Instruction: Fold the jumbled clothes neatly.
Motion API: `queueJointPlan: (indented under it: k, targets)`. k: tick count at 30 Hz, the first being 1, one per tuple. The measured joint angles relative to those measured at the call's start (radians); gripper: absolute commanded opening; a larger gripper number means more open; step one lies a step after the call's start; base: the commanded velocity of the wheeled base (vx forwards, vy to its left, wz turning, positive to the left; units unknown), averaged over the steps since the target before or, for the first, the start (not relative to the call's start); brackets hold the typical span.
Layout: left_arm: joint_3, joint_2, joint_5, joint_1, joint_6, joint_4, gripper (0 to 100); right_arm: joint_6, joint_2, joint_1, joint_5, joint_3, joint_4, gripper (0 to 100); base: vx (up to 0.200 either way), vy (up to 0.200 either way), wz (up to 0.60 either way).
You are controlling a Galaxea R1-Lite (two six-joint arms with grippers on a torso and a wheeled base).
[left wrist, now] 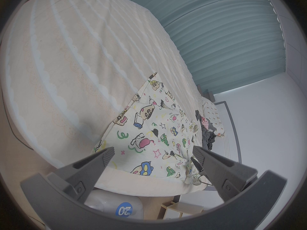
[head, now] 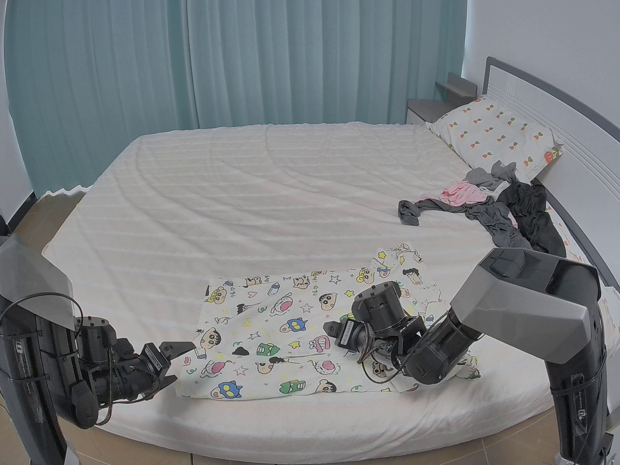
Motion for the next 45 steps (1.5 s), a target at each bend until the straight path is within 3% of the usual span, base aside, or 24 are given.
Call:
queueJointPlan:
  k: [17,34,45]
  targets:
    - [0.0,0.0,0.011,0.0,0.0,0.0,100,0.005,-0.052,0.052,0.064,0.101,0.105,100,0.0,0.0,0.0]
    - [0.0,0.0,0.011,-0.001,0.0,0.0,100,0.025,-0.005,0.019,-0.002,-0.073,0.131,100,0.0,0.0,0.0]
    - [0.0,0.0,0.011,0.0,0.0,0.0,100,0.061,-0.173,-0.005,0.09,0.145,0.133,100,0.0,0.0,0.0]
